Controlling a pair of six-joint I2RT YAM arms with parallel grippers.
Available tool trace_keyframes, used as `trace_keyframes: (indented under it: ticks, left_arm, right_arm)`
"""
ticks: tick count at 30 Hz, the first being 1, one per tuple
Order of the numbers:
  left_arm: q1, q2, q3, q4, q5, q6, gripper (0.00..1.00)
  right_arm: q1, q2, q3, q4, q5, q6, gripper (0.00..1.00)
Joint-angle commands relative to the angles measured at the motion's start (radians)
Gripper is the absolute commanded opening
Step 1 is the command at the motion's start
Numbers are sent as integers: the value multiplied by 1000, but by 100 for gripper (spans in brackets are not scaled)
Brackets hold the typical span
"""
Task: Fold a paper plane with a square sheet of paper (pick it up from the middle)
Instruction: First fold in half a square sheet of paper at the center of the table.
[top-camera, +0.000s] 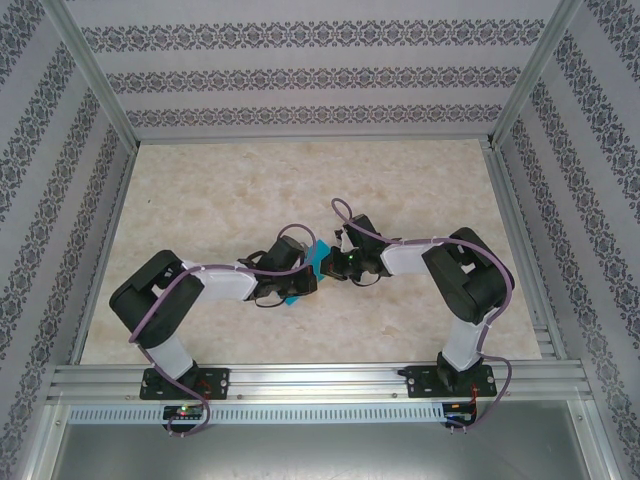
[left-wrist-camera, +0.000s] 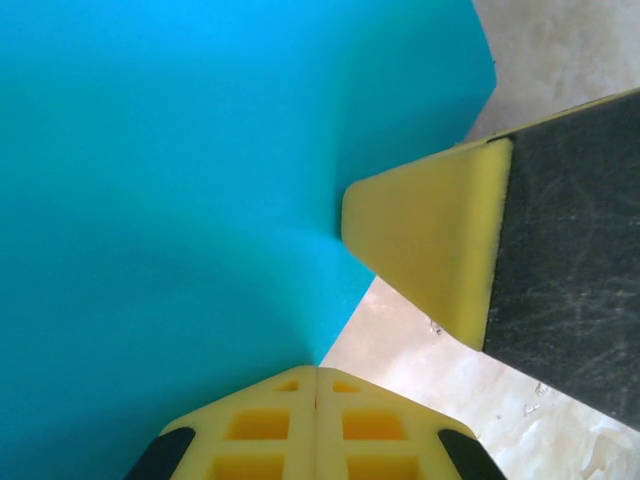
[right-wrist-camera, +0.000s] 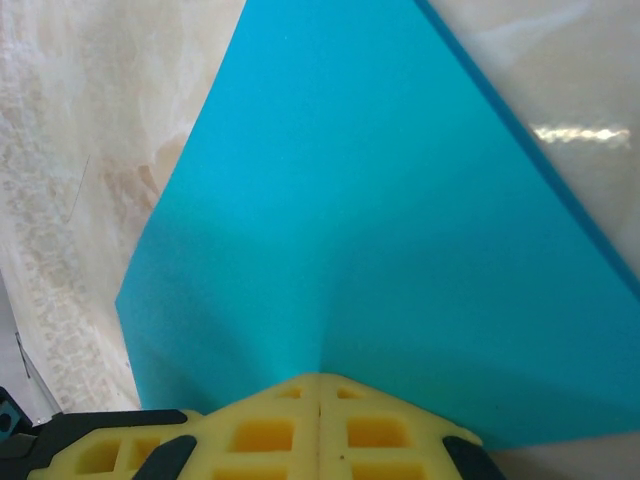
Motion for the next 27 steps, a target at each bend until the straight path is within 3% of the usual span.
trace_keyframes:
  ticks: [1, 15, 27]
  left_arm:
    - [12, 16, -14, 26, -27, 30, 0]
    - [63, -55, -206, 119, 43, -20, 0]
    - [65, -170, -290, -24, 121, 48, 0]
  right_arm:
    - [-10, 65, -19, -77, 90, -15, 0]
    - [-67, 128, 14, -185, 159, -70, 0]
    - [-69, 160, 38, -226, 183, -64, 0]
